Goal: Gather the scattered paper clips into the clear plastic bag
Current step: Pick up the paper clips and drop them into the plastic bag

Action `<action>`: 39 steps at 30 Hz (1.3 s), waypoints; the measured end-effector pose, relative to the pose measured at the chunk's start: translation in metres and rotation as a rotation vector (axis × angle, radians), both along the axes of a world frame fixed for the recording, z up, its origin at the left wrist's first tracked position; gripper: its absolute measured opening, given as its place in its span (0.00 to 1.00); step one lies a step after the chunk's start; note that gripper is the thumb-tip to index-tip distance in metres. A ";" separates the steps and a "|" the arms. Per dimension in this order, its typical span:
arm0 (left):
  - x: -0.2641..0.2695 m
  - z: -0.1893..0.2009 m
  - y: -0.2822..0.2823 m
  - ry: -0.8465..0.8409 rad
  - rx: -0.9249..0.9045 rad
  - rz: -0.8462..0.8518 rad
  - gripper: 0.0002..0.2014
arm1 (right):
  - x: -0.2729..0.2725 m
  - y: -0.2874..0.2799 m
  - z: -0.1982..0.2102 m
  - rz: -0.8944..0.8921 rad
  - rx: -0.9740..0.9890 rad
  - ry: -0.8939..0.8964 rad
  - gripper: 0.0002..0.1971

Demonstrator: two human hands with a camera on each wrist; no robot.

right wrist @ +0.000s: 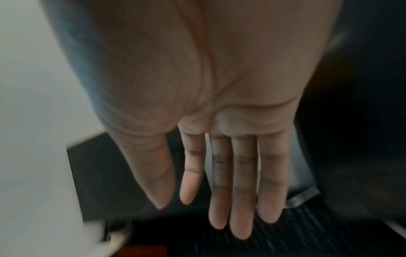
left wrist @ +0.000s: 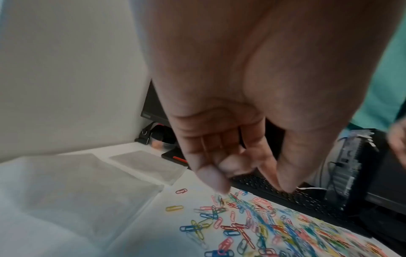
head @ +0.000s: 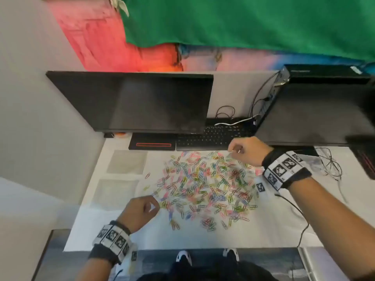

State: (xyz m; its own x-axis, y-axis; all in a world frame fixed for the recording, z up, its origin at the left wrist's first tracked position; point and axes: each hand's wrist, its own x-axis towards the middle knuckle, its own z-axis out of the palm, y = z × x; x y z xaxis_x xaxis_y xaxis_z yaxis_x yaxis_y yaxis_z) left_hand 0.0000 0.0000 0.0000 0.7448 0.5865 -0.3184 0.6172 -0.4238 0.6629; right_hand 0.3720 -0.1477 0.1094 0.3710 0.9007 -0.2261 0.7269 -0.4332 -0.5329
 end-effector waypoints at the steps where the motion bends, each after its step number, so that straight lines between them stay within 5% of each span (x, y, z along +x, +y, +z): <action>1: 0.007 -0.006 0.010 -0.031 0.046 0.025 0.07 | -0.003 -0.004 -0.023 0.007 -0.136 -0.001 0.04; 5: 0.015 -0.025 0.049 -0.100 0.209 0.311 0.11 | -0.011 -0.041 -0.112 -0.026 -0.491 0.058 0.13; 9: -0.001 -0.061 0.074 0.031 0.182 0.655 0.21 | -0.013 -0.086 -0.154 -0.143 -0.570 0.142 0.55; 12: -0.012 -0.082 0.076 0.137 0.067 0.706 0.26 | -0.014 -0.112 -0.170 -0.214 -0.607 0.098 0.69; 15: -0.022 -0.094 0.070 0.154 0.014 0.745 0.20 | -0.014 -0.129 -0.180 -0.237 -0.581 0.037 0.75; 22: -0.024 -0.087 0.068 0.204 0.058 0.626 0.09 | -0.035 -0.120 -0.204 -0.261 -0.377 0.068 0.64; 28: -0.006 -0.037 0.061 -0.121 0.022 0.684 0.04 | -0.043 -0.106 -0.211 -0.288 -0.142 0.038 0.44; 32: 0.025 0.008 0.023 -0.220 -0.011 0.454 0.07 | -0.045 -0.101 -0.215 -0.216 -0.121 -0.105 0.26; 39: 0.101 0.009 -0.039 -0.044 0.096 0.091 0.10 | -0.033 -0.094 -0.214 -0.157 -0.027 -0.176 0.09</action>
State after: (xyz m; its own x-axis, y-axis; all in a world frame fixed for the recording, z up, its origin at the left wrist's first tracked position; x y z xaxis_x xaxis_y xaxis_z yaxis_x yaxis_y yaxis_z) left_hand 0.1007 -0.0391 0.0092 0.6989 0.6786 -0.2259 0.6274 -0.4302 0.6490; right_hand 0.3392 -0.2415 -0.1046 0.5417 0.8235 -0.1684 0.7305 -0.5604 -0.3904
